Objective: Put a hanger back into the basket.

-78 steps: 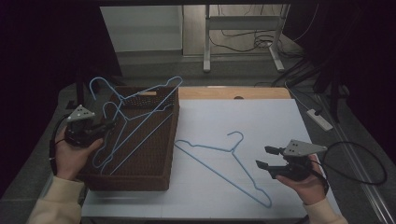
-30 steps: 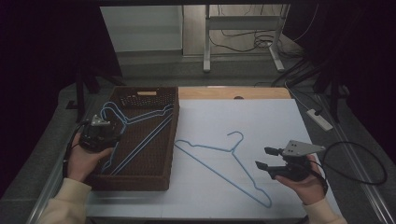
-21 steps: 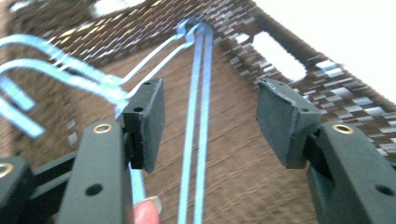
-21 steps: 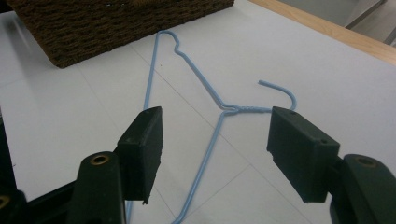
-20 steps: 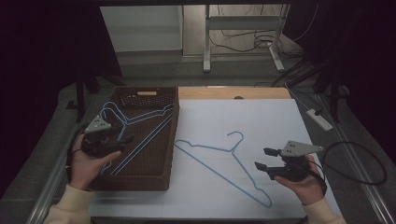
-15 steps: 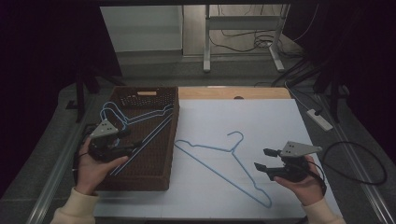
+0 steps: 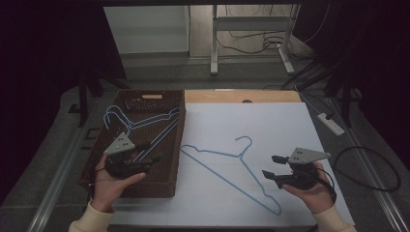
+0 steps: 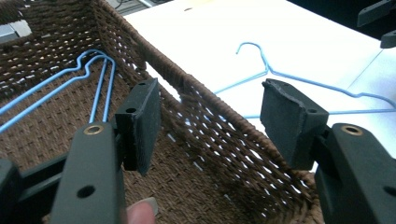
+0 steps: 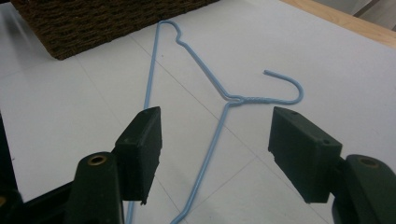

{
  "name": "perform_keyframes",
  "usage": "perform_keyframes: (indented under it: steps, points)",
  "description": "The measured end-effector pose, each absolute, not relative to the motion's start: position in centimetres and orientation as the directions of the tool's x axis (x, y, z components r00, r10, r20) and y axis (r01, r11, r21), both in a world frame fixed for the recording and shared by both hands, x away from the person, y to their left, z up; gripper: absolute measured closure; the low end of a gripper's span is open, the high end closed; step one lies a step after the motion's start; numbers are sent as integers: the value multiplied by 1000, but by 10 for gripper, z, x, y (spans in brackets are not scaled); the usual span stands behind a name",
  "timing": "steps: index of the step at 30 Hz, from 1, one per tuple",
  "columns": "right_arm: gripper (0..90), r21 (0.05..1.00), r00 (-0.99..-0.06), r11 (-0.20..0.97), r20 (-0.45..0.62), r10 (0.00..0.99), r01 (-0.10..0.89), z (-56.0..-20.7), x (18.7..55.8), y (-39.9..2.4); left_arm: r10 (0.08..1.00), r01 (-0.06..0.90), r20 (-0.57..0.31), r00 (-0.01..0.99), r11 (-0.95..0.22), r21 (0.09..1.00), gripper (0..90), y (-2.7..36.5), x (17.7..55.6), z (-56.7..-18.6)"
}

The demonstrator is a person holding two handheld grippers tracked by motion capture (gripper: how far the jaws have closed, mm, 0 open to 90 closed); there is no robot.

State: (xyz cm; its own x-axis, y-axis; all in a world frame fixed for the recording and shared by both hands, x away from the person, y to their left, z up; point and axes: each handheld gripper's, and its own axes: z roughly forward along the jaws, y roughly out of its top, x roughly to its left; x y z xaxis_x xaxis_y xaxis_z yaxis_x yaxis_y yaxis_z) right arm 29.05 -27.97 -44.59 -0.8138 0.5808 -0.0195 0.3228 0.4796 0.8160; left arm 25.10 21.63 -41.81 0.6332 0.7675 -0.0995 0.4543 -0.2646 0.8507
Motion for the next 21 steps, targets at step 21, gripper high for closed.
perform_keyframes:
  steps: [21]
  points:
    - [340, 788, -796, 479, 23, 605, 387, -454, 291, -274, 764, 452, -92, 639, -276, 848, 382, 211, 245, -428]
